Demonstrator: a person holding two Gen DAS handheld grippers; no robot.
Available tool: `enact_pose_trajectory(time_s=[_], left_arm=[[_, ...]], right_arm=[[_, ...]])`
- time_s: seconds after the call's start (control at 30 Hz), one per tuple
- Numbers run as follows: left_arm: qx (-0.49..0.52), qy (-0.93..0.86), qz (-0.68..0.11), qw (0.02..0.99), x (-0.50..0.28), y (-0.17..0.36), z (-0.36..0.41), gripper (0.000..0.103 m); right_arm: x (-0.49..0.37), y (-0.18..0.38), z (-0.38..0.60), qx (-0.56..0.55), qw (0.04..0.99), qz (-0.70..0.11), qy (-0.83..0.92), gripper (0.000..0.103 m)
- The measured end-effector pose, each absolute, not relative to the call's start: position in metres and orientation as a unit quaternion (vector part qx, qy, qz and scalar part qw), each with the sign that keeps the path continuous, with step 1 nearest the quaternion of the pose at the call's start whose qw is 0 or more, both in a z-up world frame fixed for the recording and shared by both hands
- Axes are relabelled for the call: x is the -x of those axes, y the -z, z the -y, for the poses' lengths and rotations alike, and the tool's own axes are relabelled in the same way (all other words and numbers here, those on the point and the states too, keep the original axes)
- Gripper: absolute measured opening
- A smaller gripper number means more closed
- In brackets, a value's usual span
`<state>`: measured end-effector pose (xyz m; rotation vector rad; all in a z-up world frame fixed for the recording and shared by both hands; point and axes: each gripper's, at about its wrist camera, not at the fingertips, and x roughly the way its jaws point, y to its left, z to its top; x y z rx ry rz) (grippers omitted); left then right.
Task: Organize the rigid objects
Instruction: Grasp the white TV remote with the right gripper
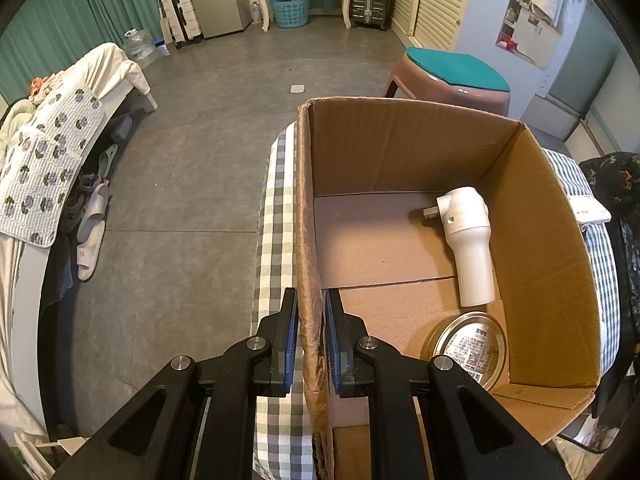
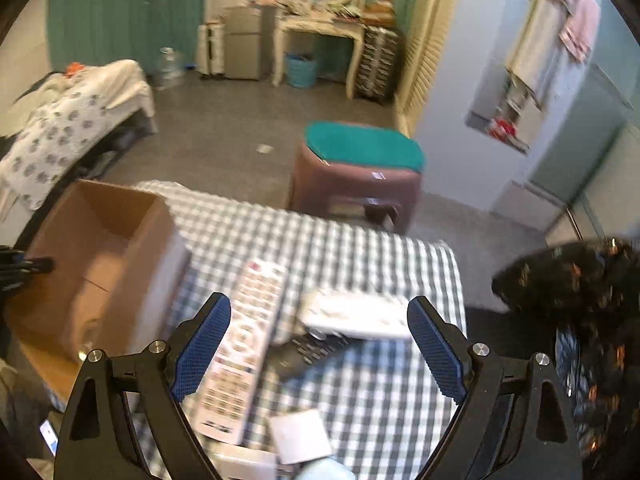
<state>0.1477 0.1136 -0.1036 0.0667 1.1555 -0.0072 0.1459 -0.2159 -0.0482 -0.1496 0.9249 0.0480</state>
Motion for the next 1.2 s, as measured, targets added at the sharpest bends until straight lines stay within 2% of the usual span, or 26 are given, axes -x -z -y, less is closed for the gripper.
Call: enact_pose_trajectory(time_s=[0.3, 0.47, 0.53, 0.6, 0.7, 1.0, 1.2], left_arm=[[-0.030, 0.004, -0.548, 0.836, -0.147, 0.105, -0.114, 0.012], [-0.031, 0.004, -0.548, 0.836, -0.147, 0.105, -0.114, 0.012], [-0.036, 0.005, -0.548, 0.836, -0.147, 0.105, -0.114, 0.012], [-0.032, 0.008, -0.548, 0.836, -0.147, 0.105, -0.115, 0.012], [-0.029, 0.009, -0.548, 0.836, -0.148, 0.106, -0.115, 0.012], [-0.028, 0.014, -0.547, 0.836, -0.148, 0.106, -0.117, 0.012], [-0.025, 0.015, -0.547, 0.836, -0.149, 0.106, -0.117, 0.012]], right_arm=[[-0.134, 0.110, 0.197, 0.045, 0.861, -0.502, -0.067, 0.089], [-0.139, 0.142, 0.172, 0.036, 0.831, -0.548, -0.084, 0.080], [-0.139, 0.152, 0.168, 0.030, 0.823, -0.561, -0.086, 0.072], [-0.140, 0.156, 0.163, 0.032, 0.822, -0.563, -0.083, 0.072], [-0.142, 0.159, 0.158, 0.023, 0.816, -0.572, -0.086, 0.058], [-0.157, 0.177, 0.139, 0.034, 0.811, -0.579, -0.074, 0.057], [-0.172, 0.184, 0.126, 0.051, 0.822, -0.563, -0.064, 0.052]])
